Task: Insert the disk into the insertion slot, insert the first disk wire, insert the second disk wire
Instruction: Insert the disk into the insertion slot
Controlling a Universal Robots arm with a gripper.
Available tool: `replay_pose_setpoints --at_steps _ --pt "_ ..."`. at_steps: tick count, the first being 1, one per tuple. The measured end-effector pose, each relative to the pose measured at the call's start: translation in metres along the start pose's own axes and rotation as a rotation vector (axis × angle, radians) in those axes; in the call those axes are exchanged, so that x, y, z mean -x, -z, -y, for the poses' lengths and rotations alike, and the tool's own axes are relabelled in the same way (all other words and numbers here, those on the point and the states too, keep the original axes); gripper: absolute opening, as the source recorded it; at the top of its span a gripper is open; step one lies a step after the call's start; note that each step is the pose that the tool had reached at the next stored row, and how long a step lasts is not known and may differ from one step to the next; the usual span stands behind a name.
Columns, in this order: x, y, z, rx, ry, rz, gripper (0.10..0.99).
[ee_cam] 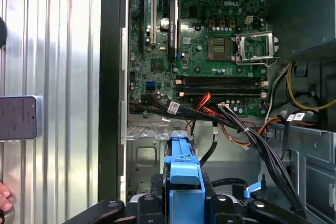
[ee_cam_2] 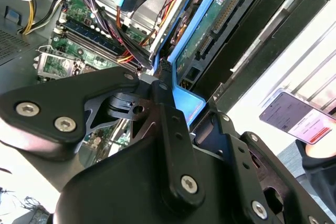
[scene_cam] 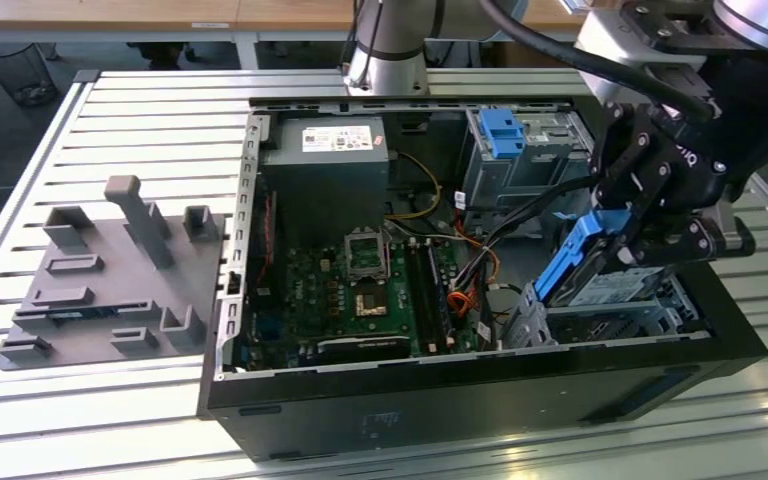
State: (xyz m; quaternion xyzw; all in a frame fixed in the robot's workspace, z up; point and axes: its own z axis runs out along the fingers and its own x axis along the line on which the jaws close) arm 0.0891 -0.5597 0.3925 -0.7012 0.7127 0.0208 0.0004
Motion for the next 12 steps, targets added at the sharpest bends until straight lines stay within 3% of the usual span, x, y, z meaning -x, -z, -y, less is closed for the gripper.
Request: replay_pose_setpoints --at_steps 12 --pt "-0.0001 -0.0046 0.0001 0.0 0.0 0.0 0.365"
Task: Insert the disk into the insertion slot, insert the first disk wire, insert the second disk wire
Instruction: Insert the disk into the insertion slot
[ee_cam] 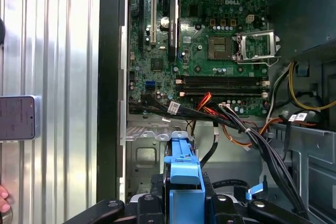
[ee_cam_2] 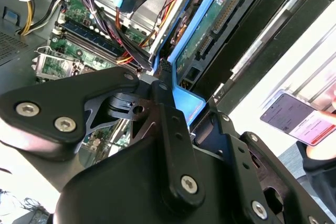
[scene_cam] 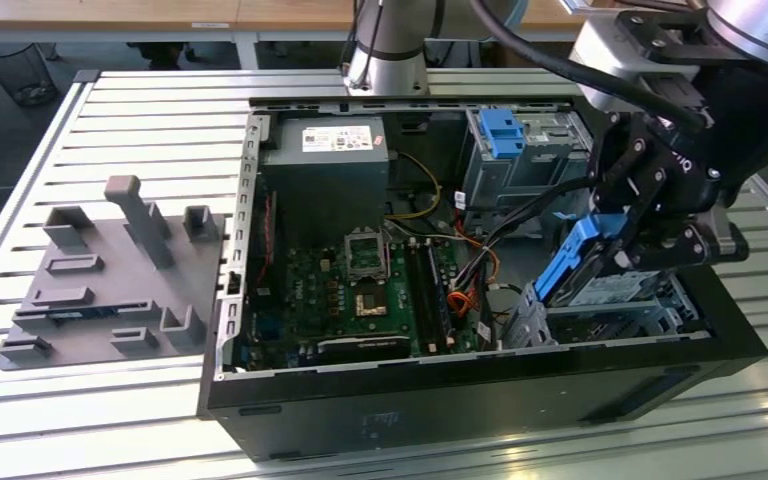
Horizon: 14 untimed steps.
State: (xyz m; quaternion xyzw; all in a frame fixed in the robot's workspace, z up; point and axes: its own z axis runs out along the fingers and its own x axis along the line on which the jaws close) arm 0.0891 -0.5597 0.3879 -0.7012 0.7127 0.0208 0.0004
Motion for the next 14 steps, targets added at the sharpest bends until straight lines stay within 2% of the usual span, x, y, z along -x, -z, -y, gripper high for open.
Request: replay_pose_setpoints --at_steps 14 --pt "-0.0002 -0.0062 0.0002 0.0 0.0 0.0 0.365"
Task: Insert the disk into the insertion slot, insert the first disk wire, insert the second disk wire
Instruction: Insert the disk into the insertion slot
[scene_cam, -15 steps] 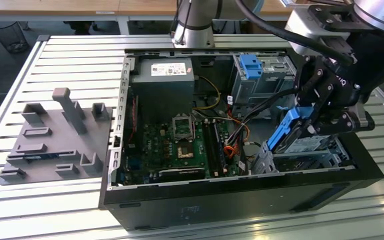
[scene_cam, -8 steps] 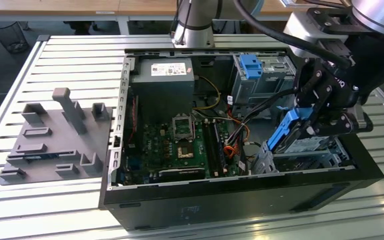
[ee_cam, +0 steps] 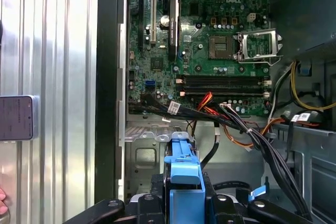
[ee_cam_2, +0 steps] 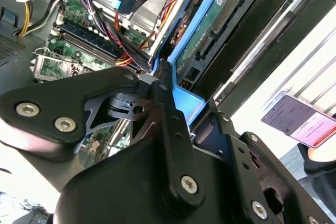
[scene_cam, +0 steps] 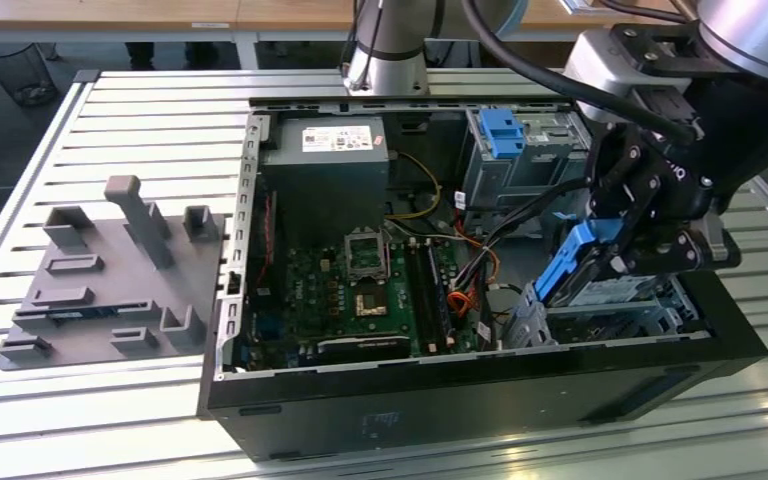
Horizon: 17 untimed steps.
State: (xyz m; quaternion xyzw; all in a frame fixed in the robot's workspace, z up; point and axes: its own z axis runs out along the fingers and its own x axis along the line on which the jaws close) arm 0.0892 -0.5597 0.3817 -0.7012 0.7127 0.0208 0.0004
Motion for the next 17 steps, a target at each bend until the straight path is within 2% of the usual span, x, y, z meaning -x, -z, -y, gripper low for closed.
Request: replay_pose_setpoints --at_steps 17 --pt "-0.0003 -0.0111 0.0003 0.0 0.0 0.0 0.365"
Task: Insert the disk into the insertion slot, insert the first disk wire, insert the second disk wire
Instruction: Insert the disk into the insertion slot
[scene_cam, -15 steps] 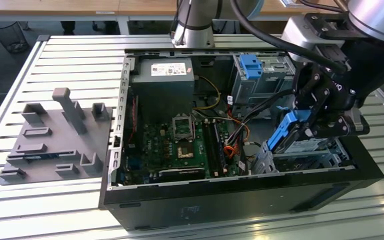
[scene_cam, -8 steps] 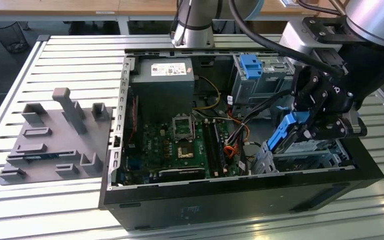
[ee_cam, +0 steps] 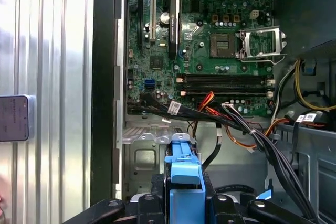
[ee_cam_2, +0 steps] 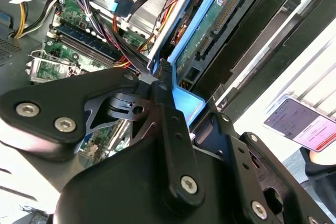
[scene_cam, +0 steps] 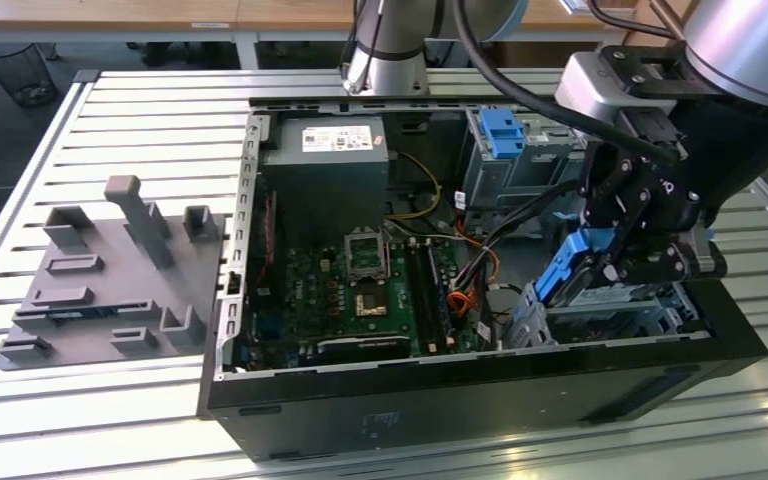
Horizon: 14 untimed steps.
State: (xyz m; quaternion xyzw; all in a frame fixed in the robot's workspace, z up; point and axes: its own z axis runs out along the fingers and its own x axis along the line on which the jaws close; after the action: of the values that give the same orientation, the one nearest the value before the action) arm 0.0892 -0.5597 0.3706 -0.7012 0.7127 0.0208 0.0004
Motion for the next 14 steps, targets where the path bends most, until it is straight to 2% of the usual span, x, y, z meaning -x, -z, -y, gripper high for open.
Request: replay_pose_setpoints --at_steps 9,14 --pt "-0.0001 -0.0048 0.0002 0.0 0.0 0.0 0.365" --pt "-0.0003 -0.0099 0.0003 0.0 0.0 0.0 0.365"
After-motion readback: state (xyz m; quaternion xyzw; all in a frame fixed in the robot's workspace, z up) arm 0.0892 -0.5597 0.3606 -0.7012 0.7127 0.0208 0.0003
